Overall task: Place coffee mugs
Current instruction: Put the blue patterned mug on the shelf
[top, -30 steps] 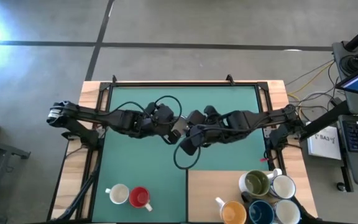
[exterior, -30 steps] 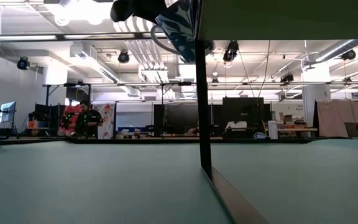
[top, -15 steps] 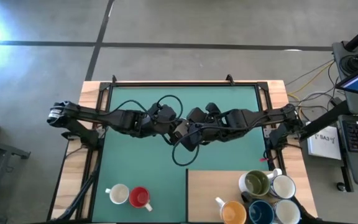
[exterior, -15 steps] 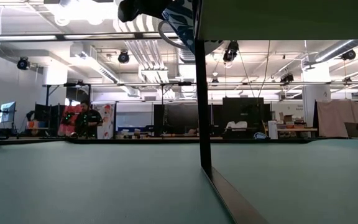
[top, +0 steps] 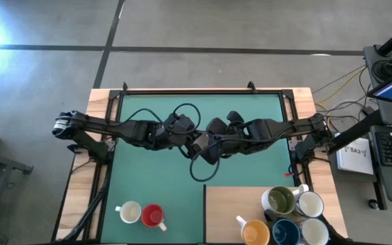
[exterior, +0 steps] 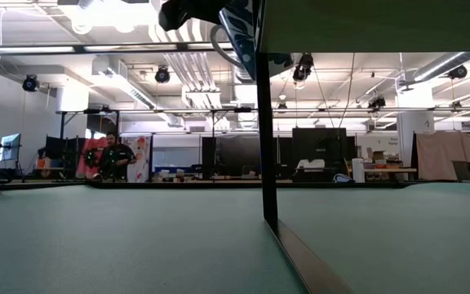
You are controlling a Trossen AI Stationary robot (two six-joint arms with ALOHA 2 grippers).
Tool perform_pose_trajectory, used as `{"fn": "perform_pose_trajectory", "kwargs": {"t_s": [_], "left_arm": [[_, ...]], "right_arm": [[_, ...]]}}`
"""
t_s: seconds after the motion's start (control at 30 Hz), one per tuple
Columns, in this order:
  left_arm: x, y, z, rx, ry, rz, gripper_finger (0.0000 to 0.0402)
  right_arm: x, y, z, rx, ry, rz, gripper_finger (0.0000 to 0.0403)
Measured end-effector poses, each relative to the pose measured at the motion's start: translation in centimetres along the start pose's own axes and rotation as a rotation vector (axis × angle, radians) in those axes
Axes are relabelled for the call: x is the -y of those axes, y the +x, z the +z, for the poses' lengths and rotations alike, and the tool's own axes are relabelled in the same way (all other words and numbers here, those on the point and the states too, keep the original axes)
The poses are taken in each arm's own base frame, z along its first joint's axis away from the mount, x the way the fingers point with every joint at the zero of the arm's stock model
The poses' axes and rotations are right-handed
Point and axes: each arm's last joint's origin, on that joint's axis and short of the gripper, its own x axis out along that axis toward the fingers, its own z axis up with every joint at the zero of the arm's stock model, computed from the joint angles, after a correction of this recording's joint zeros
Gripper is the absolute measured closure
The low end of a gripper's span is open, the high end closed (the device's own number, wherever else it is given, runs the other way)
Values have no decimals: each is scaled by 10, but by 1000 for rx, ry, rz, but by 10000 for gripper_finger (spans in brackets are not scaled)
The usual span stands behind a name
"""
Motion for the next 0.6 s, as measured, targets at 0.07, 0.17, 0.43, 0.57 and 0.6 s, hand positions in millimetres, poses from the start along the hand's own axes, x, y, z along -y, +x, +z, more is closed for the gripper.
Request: {"fn": "perform_pose_trajectory", "kwargs": {"t_s": [0.07,0.17,0.43,0.57,0.6], "left_arm": [[0,0,1,6,-3,-6,392],[1,2,0,1,-1,-2,393],[9,28,-19,-89,12,-4,395],[12,43,-31,-157,37,-6,396],[12,45,-32,-163,39,-6,396]], "right_arm": [[0,0,-1,-6,-18,-3,388],[0,0,-1,-9,-36,-2,386],[-2,4,-5,-72,-57,44,334],[-1,3,-7,-114,-45,56,305],[0,3,-9,-129,-47,48,299]]}}
